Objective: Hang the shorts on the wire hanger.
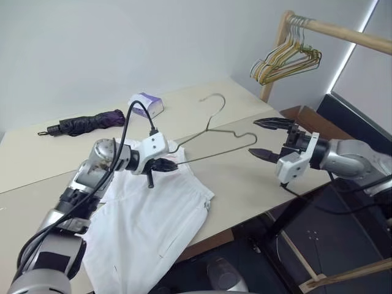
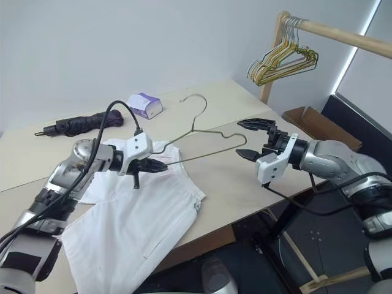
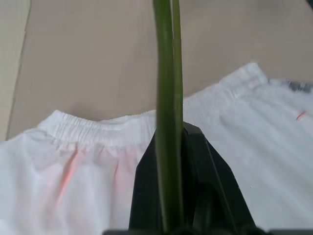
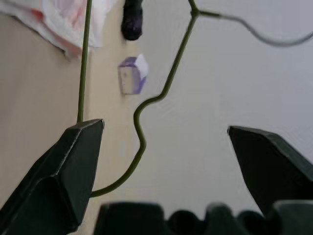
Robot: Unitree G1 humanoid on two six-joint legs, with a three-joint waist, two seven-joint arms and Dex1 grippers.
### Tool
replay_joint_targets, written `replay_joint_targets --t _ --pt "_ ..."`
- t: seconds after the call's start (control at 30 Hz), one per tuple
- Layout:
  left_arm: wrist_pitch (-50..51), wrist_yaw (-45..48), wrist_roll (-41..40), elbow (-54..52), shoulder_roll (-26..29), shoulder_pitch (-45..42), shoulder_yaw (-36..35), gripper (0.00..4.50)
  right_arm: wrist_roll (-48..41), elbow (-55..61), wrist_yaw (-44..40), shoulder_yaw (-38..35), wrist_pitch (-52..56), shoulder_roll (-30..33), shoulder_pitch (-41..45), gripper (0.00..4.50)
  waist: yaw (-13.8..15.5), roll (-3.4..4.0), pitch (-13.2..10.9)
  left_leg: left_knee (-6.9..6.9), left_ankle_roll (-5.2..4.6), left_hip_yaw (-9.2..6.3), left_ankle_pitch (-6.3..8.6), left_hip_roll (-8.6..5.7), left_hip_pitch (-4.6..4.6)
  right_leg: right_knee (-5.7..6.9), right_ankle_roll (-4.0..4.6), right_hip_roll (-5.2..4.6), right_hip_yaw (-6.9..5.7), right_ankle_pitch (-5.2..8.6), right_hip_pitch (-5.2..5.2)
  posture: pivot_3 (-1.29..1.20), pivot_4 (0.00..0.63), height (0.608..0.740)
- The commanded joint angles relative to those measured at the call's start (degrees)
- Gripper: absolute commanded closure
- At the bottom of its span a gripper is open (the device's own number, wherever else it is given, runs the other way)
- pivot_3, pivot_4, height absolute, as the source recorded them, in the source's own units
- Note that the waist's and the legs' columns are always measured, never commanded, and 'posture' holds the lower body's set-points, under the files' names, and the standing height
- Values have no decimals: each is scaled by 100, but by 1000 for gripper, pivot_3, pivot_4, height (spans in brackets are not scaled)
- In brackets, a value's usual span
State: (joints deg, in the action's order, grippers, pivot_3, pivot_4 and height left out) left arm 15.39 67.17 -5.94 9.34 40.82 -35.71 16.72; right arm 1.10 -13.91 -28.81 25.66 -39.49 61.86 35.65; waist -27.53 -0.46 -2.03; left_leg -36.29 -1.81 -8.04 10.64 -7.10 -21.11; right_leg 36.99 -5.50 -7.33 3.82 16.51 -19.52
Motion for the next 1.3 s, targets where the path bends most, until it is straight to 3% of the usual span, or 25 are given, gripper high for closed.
replay_joint_targets --t 0.03,0.13,0.3,0.4,0.63,0.73,1.1,1.3 --pt "-627 243 -60 -267 150 0 -231 4500 -2134 1048 -1784 -477 2120 173 22 14 61 0 0 -7 -4 -1 3 -1 0 -4 -7 -1 -1 -3 6 -371 0 740" --pt "-914 214 -104 -338 111 61 -312 4500 -2621 1269 -2746 -591 3526 169 190 14 193 -1 0 -20 12 -9 25 -5 -2 -31 -32 -9 0 -18 20 -357 0 740" --pt "-1025 304 -199 -452 73 142 -360 4500 -1986 1243 -3673 -368 4895 30 671 14 413 4 3 -23 30 -14 37 -6 -17 -29 -35 -15 1 -21 -2 -345 0 740" --pt "-1053 328 -155 -472 72 157 -362 4500 -1617 1213 -3869 -323 5369 -208 869 14 492 9 6 -29 29 -12 34 -8 -87 -11 -34 -16 4 -26 -79 -345 0 740" --pt "-1082 463 -89 -490 37 51 -268 4500 -1169 1284 -4378 -354 6082 -585 1174 14 600 11 6 -41 -13 -12 10 -15 -145 13 -25 -20 5 -39 -153 -338 0 740" --pt "-1144 472 3 -445 -8 -1 -206 4500 -951 1289 -4494 -279 6218 -706 1228 599 618 11 6 -41 -14 -12 10 -16 -150 13 -24 -20 5 -42 -158 -338 0 740" --pt "-1154 527 39 -406 -68 -45 -236 4500 -422 1221 -4742 -317 6173 -909 1106 4336 598 11 6 -44 -13 -12 9 -15 -150 13 -32 -20 5 -42 -157 -339 0 740" --pt "-1394 699 36 -126 -52 -171 -278 4500 -528 1311 -4910 -486 6310 -921 1037 4471 588 12 7 -44 -14 -12 9 -16 -150 14 -32 -19 5 -42 -157 -339 0 740"
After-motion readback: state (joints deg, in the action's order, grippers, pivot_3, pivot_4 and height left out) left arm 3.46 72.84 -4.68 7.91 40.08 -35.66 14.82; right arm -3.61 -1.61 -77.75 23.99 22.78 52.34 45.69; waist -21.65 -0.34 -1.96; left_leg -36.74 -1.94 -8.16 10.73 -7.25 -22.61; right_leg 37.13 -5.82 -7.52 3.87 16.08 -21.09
